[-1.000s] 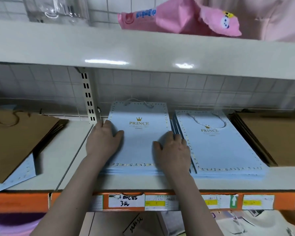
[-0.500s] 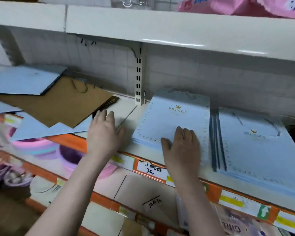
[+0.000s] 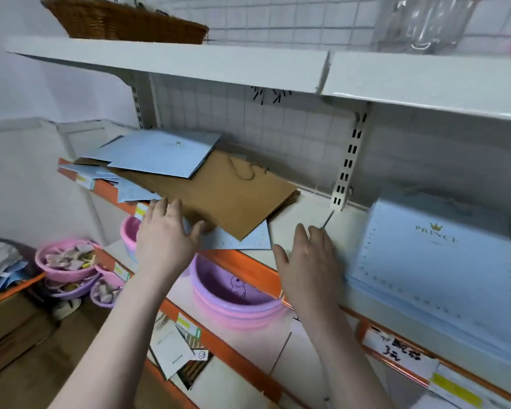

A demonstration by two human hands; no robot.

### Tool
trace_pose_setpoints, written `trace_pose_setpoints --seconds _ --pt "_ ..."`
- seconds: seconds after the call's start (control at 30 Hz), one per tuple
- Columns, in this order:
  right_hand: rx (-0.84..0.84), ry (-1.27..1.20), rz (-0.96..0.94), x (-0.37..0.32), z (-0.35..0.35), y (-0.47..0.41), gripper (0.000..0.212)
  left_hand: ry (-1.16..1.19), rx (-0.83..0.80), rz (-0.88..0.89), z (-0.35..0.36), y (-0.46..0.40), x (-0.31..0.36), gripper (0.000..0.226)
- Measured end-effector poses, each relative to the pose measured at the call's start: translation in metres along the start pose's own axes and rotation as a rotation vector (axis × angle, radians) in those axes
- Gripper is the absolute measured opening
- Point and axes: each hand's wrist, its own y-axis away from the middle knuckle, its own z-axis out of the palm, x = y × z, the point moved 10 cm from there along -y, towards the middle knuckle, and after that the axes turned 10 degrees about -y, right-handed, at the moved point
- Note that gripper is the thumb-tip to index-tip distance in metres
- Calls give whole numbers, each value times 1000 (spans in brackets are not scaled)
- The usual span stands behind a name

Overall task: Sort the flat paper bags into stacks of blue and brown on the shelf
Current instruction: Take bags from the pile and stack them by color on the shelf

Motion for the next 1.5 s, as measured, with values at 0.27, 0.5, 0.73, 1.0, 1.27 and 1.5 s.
trace_pose_setpoints --seconds 0.27,0.5,0.73,1.0,1.27,1.5 --pt "-28 -29 15 -126 87 -64 53 -8 29 56 0 -118 -126 56" --pt "-97 57 27 -180 133 -112 49 -9 -62 75 28 -200 -192 48" --pt "-240 75 41 -196 176 -161 52 51 -200 120 70 -254 -190 44" --pt "-341 89 68 -196 210 -179 62 -49 -391 135 112 -301 -176 61" --pt "-297 -45 112 -195 216 -194 62 73 -415 119 119 -323 -153 64" --pt "-161 -206 190 -183 203 -198 48 544 -334 34 107 -319 -151 66"
